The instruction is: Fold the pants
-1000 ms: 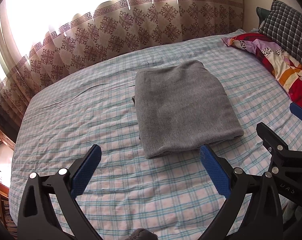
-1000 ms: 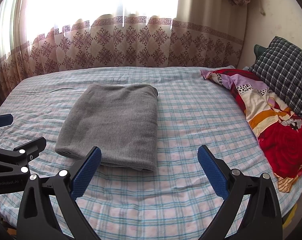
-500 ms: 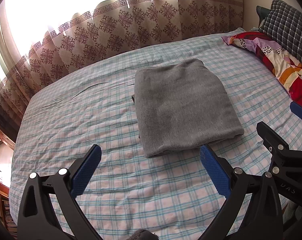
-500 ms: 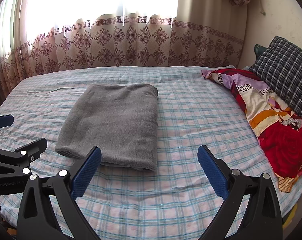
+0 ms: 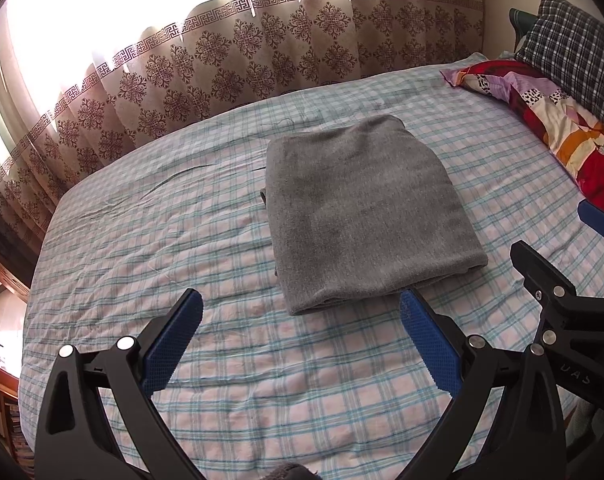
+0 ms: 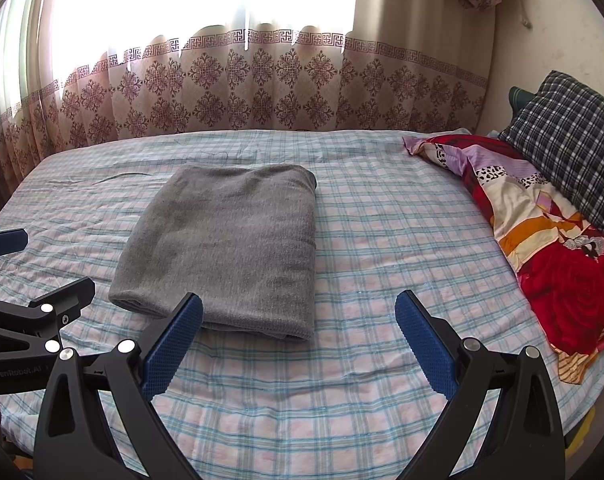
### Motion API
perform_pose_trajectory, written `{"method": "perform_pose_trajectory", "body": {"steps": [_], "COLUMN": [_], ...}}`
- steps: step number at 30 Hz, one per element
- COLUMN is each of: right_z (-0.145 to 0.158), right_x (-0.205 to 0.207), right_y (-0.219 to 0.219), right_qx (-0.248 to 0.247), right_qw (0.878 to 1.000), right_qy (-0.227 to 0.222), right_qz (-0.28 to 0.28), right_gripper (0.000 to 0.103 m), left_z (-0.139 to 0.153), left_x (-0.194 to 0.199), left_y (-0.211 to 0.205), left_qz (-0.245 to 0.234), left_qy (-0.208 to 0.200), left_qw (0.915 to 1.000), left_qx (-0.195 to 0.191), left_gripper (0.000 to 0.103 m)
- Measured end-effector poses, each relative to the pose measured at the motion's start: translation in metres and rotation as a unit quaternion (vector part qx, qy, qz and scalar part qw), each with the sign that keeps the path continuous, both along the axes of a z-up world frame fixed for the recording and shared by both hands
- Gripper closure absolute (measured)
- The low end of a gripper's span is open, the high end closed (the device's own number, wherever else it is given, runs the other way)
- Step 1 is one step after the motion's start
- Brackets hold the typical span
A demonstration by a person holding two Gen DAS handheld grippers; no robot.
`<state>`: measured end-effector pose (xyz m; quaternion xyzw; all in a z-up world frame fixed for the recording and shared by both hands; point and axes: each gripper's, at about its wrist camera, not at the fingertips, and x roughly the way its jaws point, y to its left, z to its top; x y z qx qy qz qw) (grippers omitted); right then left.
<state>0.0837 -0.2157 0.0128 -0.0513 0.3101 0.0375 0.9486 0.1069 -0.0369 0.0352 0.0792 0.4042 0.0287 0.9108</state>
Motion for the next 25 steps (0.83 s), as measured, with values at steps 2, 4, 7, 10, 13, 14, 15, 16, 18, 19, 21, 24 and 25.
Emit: {"method": "perform_pose_trajectory", "body": {"steps": [2,4,7,10,13,14,15,16,18,19,21,24,25], "right_z": [-0.002,-0.003,-0.004,-0.004,-0.003,-0.003,-0.004,-0.003,-0.004,-0.003,-0.005,-0.01,-0.012], "right_x": [0.0,0.0,0.0,0.001,0.002,0.002,0.001,0.002,0.002,0.002,0.003,0.006,0.009], "right_y": [0.0,0.0,0.0,-0.001,-0.001,-0.001,-0.001,-0.002,-0.001,-0.002,-0.003,-0.009,-0.012], "right_qx": [0.0,0.0,0.001,0.001,0.001,0.001,0.001,0.001,0.001,0.0,0.0,0.008,0.008], "right_qw": [1.0,1.0,1.0,1.0,1.0,1.0,1.0,1.0,1.0,1.0,1.0,1.0,1.0], "right_qy": [0.001,0.001,0.002,0.003,0.002,0.002,0.002,0.002,0.003,0.002,0.005,0.015,0.018], "right_qz": [0.0,0.0,0.0,0.0,0.0,0.0,0.0,0.0,0.0,0.0,-0.002,-0.007,-0.011], "right_gripper": [0.007,0.007,0.007,0.007,0.007,0.007,0.007,0.007,0.007,0.007,0.007,0.007,0.007], "left_z": [0.0,0.0,0.001,0.002,0.002,0.002,0.002,0.002,0.002,0.001,0.0,-0.006,-0.009], "left_x": [0.0,-0.001,-0.002,-0.001,-0.001,-0.001,-0.001,-0.001,-0.001,0.0,0.004,0.009,0.012], "left_y": [0.0,0.0,0.0,0.0,-0.001,-0.001,-0.001,-0.001,0.0,0.001,0.005,0.016,0.021], "left_qz": [-0.003,-0.007,-0.011,-0.013,-0.013,-0.013,-0.013,-0.012,-0.009,-0.003,0.008,0.022,0.026], "left_qy": [-0.003,-0.005,-0.008,-0.009,-0.009,-0.009,-0.009,-0.009,-0.008,-0.006,0.001,0.012,0.016], "left_qw": [1.0,1.0,0.9999,0.9998,0.9998,0.9998,0.9998,0.9999,0.9999,0.9999,0.9999,0.9997,0.9995], "left_qx": [0.003,0.005,0.007,0.009,0.009,0.009,0.009,0.009,0.011,0.014,0.015,0.006,0.003], "left_gripper": [0.003,0.003,0.003,0.003,0.003,0.003,0.003,0.003,0.003,0.003,0.003,0.003,0.003]}}
